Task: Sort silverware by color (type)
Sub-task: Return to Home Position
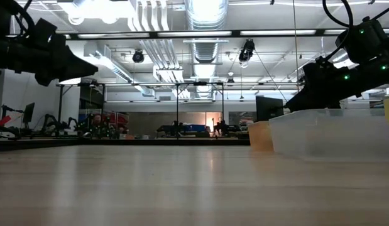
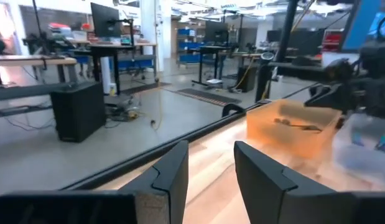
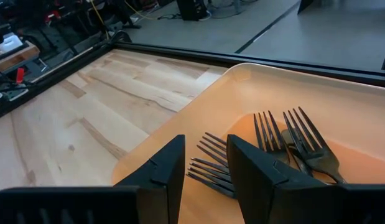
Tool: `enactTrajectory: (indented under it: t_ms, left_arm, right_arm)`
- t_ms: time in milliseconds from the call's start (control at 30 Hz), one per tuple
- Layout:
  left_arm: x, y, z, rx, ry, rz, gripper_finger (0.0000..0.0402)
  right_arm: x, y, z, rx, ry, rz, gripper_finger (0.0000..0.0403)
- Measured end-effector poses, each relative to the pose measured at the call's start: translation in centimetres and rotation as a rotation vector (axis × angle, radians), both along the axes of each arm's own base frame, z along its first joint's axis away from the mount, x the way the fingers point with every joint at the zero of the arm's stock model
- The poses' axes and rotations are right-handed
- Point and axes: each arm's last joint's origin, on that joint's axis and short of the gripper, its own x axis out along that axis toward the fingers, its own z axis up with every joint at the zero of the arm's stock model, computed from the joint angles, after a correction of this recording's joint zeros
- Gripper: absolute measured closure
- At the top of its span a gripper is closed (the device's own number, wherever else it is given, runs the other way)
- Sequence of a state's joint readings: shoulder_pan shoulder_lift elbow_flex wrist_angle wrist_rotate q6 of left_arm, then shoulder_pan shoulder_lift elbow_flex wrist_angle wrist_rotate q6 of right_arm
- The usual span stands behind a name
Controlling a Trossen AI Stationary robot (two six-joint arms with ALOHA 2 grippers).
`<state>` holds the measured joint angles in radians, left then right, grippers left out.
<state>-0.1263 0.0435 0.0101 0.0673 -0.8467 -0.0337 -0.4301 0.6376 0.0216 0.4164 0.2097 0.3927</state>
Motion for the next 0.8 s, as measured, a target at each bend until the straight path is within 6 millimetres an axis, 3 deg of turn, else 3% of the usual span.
enactTrajectory:
  t_ms: [200,800]
  left_arm:
    - [0.19,0.01,-0.24,0.081,0.103,0.011,0.0291]
    - [0.69,-0.05,-0.64,0.09,0.184,0.007,0.0291]
  right_arm:
    - [0.0,0.0,0.0,0.0,0.0,0.0,0.0294]
    - [0.0,0.0,0.0,0.0,0.0,0.0,0.0294]
